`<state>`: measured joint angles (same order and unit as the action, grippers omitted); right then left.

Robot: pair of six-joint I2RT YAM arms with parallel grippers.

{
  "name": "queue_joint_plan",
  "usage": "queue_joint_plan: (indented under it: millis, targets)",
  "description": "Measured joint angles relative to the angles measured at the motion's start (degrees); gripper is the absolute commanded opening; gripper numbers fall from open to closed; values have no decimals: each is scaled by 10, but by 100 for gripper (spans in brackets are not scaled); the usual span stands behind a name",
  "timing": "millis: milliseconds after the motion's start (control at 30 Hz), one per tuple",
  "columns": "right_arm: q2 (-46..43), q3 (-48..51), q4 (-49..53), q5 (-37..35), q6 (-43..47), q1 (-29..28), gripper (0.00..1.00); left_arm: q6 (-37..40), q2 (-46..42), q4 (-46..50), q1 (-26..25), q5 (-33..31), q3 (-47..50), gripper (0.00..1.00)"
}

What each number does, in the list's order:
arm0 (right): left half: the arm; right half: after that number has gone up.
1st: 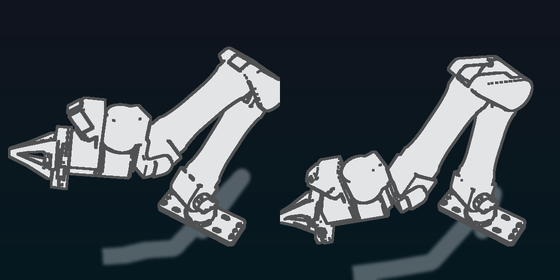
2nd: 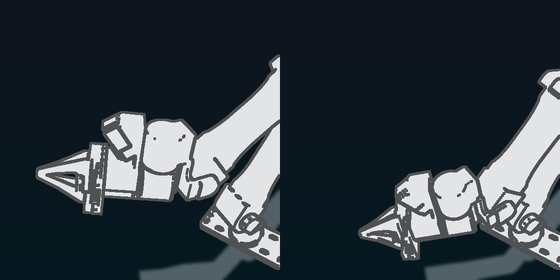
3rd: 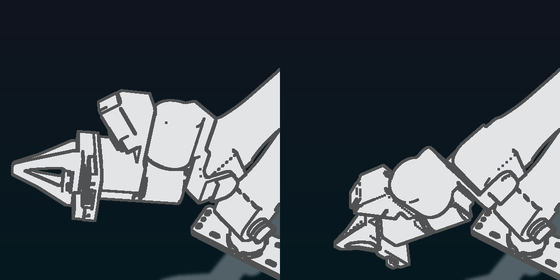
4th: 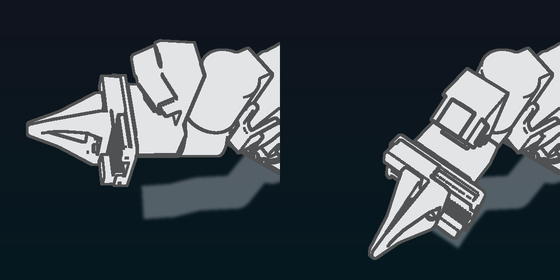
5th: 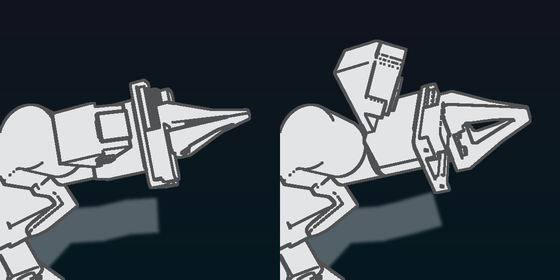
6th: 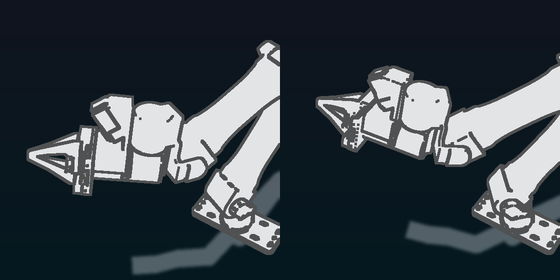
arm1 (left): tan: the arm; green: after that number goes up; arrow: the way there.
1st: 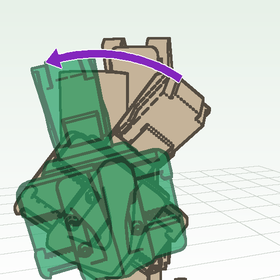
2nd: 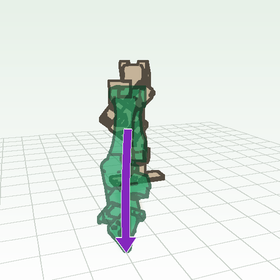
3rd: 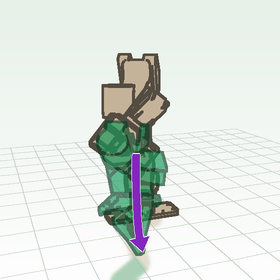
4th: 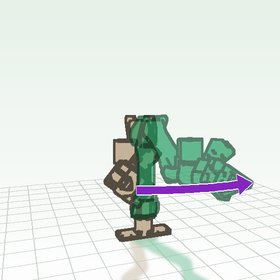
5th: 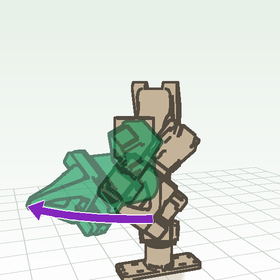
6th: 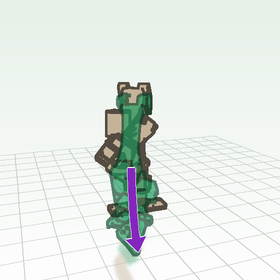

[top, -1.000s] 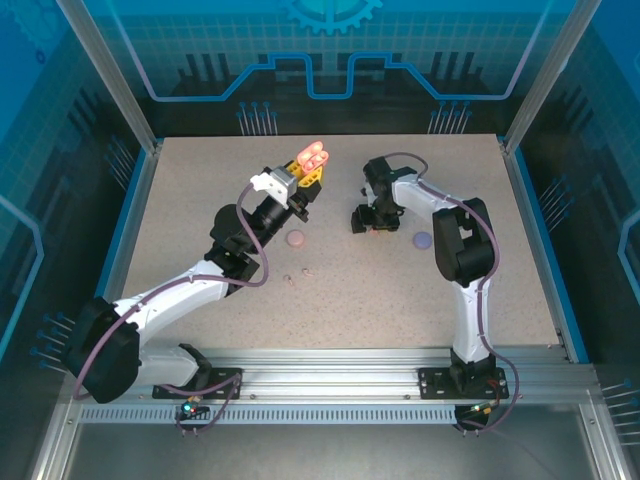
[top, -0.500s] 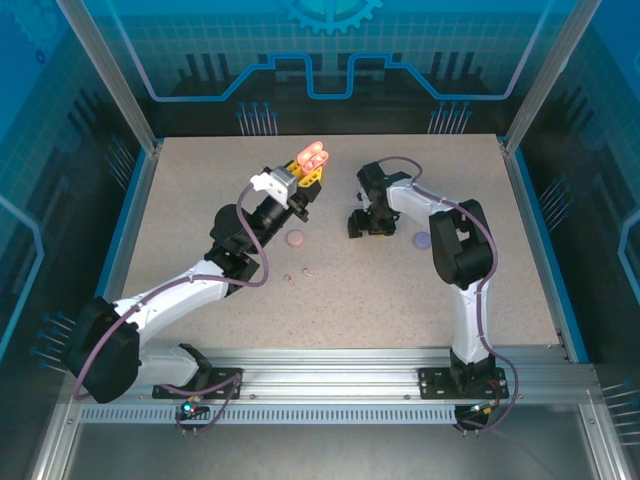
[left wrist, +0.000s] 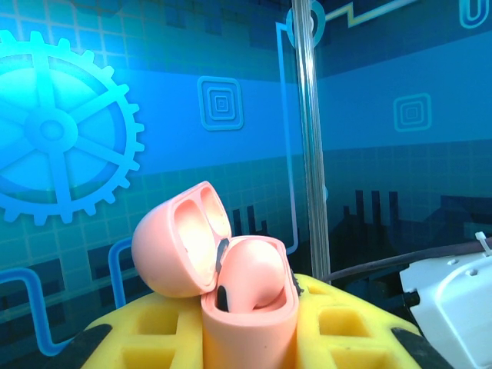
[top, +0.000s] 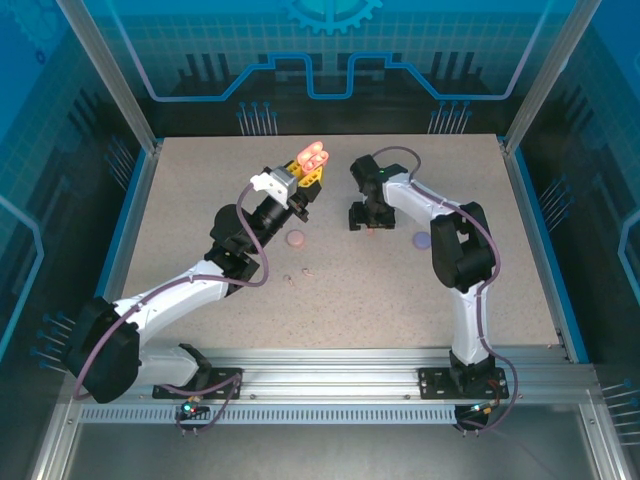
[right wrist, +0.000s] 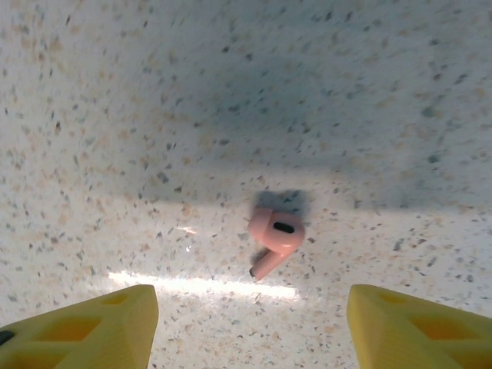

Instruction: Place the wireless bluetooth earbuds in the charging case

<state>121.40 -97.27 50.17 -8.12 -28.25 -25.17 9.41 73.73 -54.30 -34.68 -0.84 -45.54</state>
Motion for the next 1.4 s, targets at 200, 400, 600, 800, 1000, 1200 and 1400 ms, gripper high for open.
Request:
queue_joint_plan:
  millis: [200, 400, 600, 800, 1000, 1200, 1400]
  targets:
    - [43, -44, 23, -17, -52, 0, 66, 0, 0, -1, 0, 0, 1, 0]
    - [80, -65, 49, -40, -83, -3, 64, 0, 0, -2, 0, 0, 1, 0]
    - [92, -85, 60, -55, -97, -4, 60, 0, 0, -5, 0, 0, 1, 0]
    - [93, -85, 60, -65, -116, -4, 57, 0, 0, -7, 0, 0, 4, 0]
    - [97, -91, 59, -64, -140, -4, 52, 0, 1, -13, 0, 0, 4, 0]
    - [99, -92, 58, -64, -160, -4, 49, 0, 1, -14, 0, -4, 4, 0]
    - [99, -92, 58, -63, -174, -5, 45, 0, 1, -14, 0, -4, 4, 0]
